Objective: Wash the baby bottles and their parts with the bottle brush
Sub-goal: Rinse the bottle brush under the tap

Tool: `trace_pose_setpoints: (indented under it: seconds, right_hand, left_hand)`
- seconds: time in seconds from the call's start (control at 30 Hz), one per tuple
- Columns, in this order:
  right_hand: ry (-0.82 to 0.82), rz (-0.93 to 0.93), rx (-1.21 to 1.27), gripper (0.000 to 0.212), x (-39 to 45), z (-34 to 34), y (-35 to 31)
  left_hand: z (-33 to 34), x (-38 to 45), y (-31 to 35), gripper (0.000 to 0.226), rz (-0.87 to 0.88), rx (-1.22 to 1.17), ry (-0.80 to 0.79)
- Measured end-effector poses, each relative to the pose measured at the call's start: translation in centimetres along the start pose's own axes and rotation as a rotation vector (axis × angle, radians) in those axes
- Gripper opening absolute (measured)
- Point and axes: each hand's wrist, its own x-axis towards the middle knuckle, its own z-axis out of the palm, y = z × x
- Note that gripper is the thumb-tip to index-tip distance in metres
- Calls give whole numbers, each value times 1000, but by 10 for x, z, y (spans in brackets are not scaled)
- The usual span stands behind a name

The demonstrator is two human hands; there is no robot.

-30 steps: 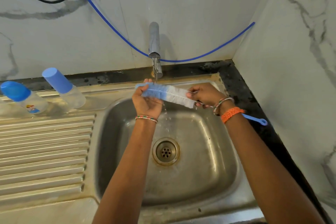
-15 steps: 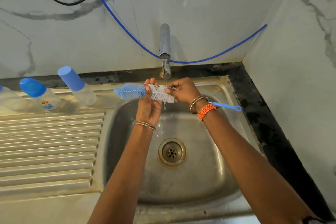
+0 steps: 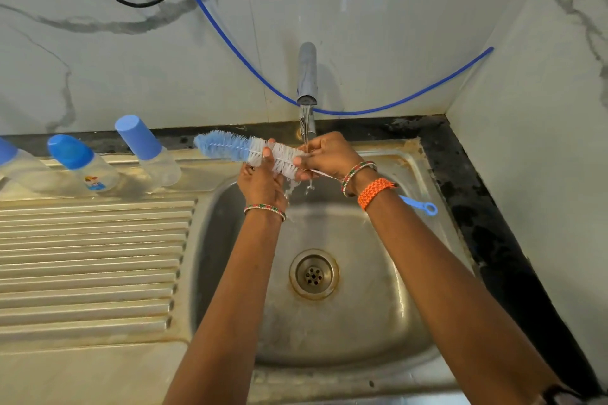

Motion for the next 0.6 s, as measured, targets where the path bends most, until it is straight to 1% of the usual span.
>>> trace_pose_setpoints:
  seconds: [0.07,0.13,0.2,0.27,0.33,0.4,0.47,0.53,0.6]
  right_hand:
    - [34,-6,-124,14,1,-1,4]
    - [36,-25,-223,12,1,-4,9]
    - [8,-37,-203,9,2,-3,12]
    - [10,-74,-207,12,4,1,14]
    - [16,-109,-258,14,8,6,12]
    - [10,-147,-307,13,12,9,8]
    - [-17,-210,-355,13,15,11,5]
    - [-72,-269,-401,13,17,15,0]
    - [-92,-317,-509,14,18,14,-3]
  left_hand:
    - [0,0,3,12,26,-31,93]
    - [-7,5,11,13,61,-45,138]
    - [-14,9,18,14,85,-23,115]
    - [-14,5,17,16,80,-7,51]
    - [-14,-1,13,30,44,-4,-4]
    - [-18,-4,13,48,14,14,-4]
    - [-23,-3,18,55,37,31,54]
    - [-26,0,28,56,107,5,149]
    - [-29,1,37,53,183,-53,246]
